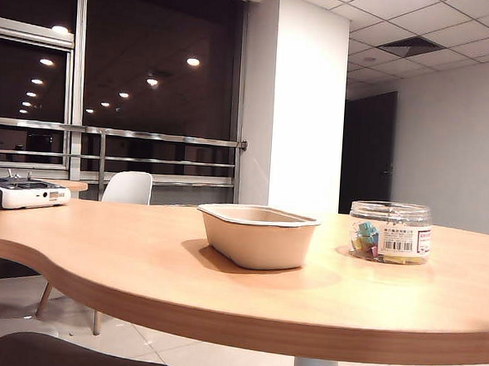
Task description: Pick up the box filled with clips, pour some clips from it into the rectangular paper box, and then put the clip box back on the table.
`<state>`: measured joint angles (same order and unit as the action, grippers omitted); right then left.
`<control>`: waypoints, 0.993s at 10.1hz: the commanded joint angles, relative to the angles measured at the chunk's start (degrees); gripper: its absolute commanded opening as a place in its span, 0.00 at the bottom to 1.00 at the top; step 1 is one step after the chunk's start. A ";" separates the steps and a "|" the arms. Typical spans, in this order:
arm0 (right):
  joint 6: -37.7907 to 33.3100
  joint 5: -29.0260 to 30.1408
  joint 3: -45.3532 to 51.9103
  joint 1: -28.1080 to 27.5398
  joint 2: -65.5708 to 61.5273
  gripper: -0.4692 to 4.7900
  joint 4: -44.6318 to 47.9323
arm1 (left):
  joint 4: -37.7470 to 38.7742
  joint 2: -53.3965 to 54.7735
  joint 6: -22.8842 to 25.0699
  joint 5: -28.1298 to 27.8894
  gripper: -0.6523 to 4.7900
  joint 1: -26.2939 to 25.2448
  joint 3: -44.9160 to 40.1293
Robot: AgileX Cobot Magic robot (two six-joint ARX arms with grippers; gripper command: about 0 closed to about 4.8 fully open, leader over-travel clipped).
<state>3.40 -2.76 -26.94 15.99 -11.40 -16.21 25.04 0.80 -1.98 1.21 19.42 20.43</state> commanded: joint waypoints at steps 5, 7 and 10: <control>-0.37 1.25 1.62 -0.09 11.04 0.16 -11.47 | -21.22 -0.63 4.07 8.04 0.11 -19.58 -19.15; -0.37 1.42 1.62 -0.11 11.08 0.16 -11.47 | -20.94 -0.63 3.89 6.05 0.11 -22.40 -20.04; -0.37 1.42 1.62 -0.11 11.26 0.16 -11.47 | -20.85 -0.63 5.07 0.61 0.11 -23.10 -20.02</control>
<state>3.25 -1.48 -25.12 15.77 -0.23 -28.49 4.75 0.21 2.63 4.56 -3.62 0.38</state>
